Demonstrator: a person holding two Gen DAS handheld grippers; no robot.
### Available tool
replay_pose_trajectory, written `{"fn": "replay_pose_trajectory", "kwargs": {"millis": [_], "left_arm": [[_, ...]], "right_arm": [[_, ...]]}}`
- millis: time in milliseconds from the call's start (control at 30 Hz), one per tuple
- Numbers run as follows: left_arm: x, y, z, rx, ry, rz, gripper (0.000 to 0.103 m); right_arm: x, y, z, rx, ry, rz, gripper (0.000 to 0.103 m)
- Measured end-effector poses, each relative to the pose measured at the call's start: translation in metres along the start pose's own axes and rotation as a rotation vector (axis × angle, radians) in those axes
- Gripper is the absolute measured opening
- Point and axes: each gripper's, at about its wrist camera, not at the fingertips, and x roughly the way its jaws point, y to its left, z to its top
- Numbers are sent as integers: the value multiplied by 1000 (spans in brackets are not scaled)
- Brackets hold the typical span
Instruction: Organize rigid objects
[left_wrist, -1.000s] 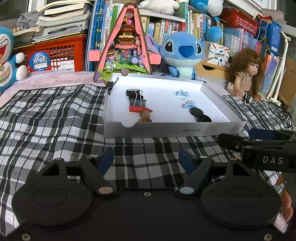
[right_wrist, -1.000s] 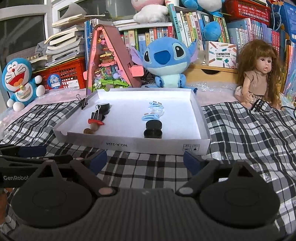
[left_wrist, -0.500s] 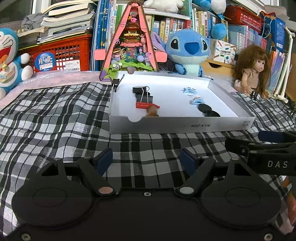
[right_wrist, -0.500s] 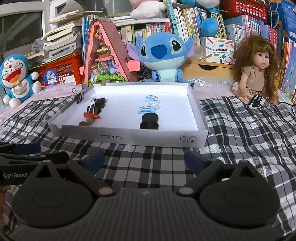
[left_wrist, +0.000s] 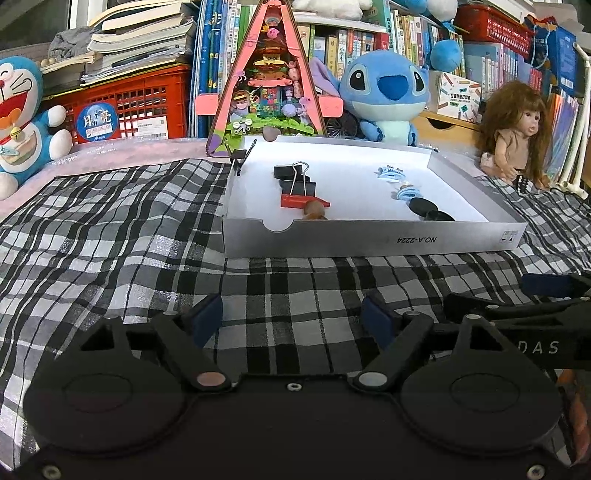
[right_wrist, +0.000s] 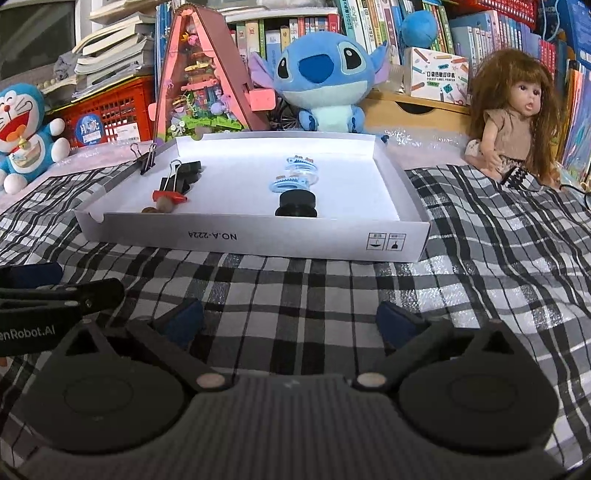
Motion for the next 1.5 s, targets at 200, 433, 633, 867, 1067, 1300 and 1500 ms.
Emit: {"fn": "replay_pose_trajectory", "kwargs": {"millis": [200, 433, 633, 867, 1067, 1300, 1500], "left_arm": [[2, 0, 0, 1, 3, 20, 83], [5, -2, 0, 13, 14, 50, 88], [7, -2, 0, 8, 22, 71, 94], [9, 0, -1, -8, 30, 90, 100], [9, 1, -1, -11, 34, 96, 102], [10, 1, -1, -12, 34, 97, 102], [10, 1, -1, -12, 34, 97, 103]], "right_arm": [[2, 1, -1, -1, 13, -7, 103], [3, 2, -1, -8, 17, -11, 103], [3, 2, -1, -8, 17, -10, 103], [3, 2, -1, -8, 17, -10, 103], [3, 2, -1, -7, 17, -10, 103], [3, 2, -1, -7, 17, -10, 103], [3, 1, -1, -7, 17, -10, 103]]}}
